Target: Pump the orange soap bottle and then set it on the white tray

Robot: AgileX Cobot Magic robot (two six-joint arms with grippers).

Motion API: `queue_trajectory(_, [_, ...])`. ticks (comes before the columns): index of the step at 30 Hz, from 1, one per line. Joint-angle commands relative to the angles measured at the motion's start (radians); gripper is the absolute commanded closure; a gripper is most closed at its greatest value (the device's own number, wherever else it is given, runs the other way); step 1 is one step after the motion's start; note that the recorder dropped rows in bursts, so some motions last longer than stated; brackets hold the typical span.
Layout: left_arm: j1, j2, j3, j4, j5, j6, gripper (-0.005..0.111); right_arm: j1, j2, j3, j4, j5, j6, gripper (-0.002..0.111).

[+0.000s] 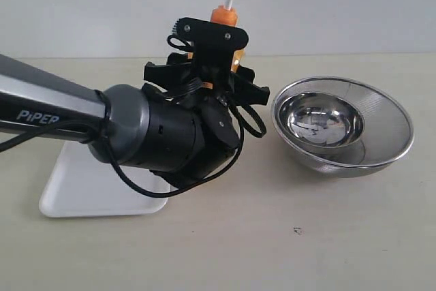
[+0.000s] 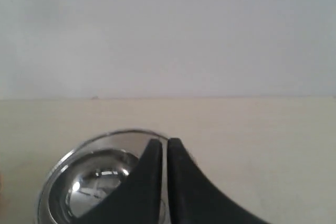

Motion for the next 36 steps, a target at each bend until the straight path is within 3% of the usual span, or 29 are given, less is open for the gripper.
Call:
queue_trajectory(1, [-0.007,-0.017,-0.005,0.039,-0.040,0.011,0.102,-0.083,0.240,-0.186,-0.001,0.231,-0.014,0.107])
queue_trajectory(9, [-0.007,-0.017,-0.005,0.039,-0.040,0.011,0.102,-0.126,0.430,-0.369,0.005,0.348,-0.009,0.107])
queue_trajectory(15, [-0.007,-0.017,-0.005,0.042,-0.037,0.011,0.102,-0.126,0.428,-0.373,0.041,0.213,-0.001,0.107])
queue_trajectory(22, [-0.007,-0.017,-0.005,0.061,-0.020,0.011,0.102,-0.126,0.452,-0.380,0.041,0.208,0.006,0.107])
queue_trajectory(28, [-0.007,0.007,-0.005,0.177,-0.006,0.013,0.102,-0.126,0.586,-0.517,-0.111,0.408,0.020,0.109])
queue_trajectory(32, [-0.007,0.009,-0.005,0.143,-0.015,0.015,0.102,-0.126,0.724,-0.687,-0.267,0.655,0.116,0.109])
queue_trajectory(36, [-0.007,0.009,-0.005,0.159,-0.015,0.015,0.102,-0.126,0.859,-0.782,-0.360,0.758,0.113,0.109])
